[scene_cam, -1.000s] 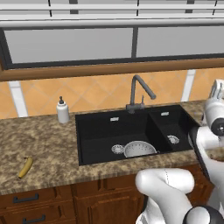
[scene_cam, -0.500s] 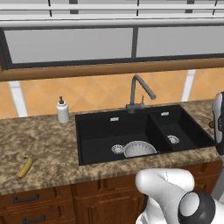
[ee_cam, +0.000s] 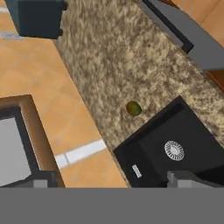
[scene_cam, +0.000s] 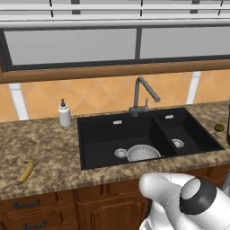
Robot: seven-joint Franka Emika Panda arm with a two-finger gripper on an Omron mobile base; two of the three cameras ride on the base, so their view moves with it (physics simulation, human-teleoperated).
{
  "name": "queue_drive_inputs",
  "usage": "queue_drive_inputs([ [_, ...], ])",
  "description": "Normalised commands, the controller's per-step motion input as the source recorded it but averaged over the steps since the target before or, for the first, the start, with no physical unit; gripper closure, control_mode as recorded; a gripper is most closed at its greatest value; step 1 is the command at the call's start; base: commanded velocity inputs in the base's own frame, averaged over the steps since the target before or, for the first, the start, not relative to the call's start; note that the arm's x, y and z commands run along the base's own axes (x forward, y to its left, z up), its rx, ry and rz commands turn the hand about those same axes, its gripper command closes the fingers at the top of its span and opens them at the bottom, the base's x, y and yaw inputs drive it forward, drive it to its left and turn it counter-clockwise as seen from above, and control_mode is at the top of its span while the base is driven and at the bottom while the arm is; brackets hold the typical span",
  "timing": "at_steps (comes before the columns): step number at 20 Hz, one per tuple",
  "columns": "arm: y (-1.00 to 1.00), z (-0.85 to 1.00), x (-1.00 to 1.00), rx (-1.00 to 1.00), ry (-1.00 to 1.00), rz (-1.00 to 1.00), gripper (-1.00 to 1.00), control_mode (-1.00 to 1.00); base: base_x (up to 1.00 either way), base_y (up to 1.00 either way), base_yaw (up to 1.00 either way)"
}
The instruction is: Put the colander in the sink, put the banana, mango in the colander, and turn on the sink faucet and pour water over the colander.
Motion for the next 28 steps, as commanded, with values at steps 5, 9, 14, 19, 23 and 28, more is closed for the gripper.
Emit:
queue_drive_inputs([
  [5, -0.03, -0.60, 0.01, -0.01, 0.20, 0.31, -1.00, -1.00, 0.00, 0.00, 0.00],
  [9, -0.18, -0.42, 0.22, -0.03, 0.22, 0.36, -1.00, -1.00, 0.00, 0.00, 0.00],
  [14, -0.27, -0.25, 0.44, -0.02, 0.18, 0.22, -1.00, -1.00, 0.00, 0.00, 0.00],
  [19, -0.14, -0.43, 0.47, -0.09, 0.21, 0.17, -1.00, -1.00, 0.00, 0.00, 0.00],
  [23, -0.29, -0.51, 0.28, -0.04, 0.19, 0.16, -1.00, -1.00, 0.00, 0.00, 0.00],
  [28, -0.40, -0.37, 0.25, 0.00, 0.14, 0.17, -1.00, -1.00, 0.00, 0.00, 0.00],
])
